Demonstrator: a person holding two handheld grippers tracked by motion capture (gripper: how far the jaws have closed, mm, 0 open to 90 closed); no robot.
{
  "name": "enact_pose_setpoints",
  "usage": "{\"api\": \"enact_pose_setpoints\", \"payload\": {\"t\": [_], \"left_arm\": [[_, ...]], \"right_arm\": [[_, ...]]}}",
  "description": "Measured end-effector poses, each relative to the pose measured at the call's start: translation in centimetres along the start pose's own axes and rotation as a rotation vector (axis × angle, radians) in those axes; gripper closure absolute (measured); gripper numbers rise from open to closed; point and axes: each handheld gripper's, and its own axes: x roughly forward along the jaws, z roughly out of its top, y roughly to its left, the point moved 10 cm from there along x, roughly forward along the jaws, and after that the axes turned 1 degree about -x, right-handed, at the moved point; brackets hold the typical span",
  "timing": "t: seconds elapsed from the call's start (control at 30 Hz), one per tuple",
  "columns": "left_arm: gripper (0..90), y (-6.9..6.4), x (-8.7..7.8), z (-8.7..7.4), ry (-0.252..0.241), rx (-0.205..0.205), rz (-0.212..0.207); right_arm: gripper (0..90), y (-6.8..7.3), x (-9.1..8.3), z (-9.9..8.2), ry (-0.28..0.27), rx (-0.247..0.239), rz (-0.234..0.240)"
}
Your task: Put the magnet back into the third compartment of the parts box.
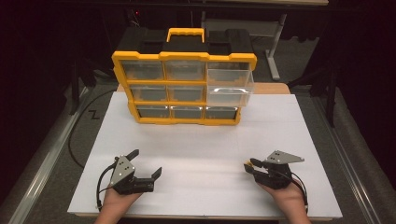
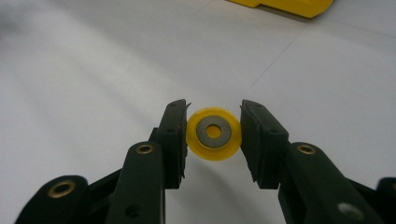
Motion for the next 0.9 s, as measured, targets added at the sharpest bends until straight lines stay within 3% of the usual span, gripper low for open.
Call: {"api": "enact_pose_setpoints", "payload": {"t": [0.33, 0.57, 0.9], "left_arm": [[0.1, 0.0, 0.1, -0.1, 0.004, 0.018, 0.001], [0.1, 0.1, 0.1, -0.1, 0.007, 0.013, 0.008], [0.1, -0.1, 0.3, -0.1, 0.007, 0.021, 0.001]], "right_arm": [[65.2, 0.9, 1.0, 0.2, 0.042, -0.024, -0.015], [65.2, 1.2, 1.2, 0.3, 0.088, -0.066, -0.037], [65.2, 0.9, 0.9, 0.1, 0.169, -0.056, -0.02]]}}
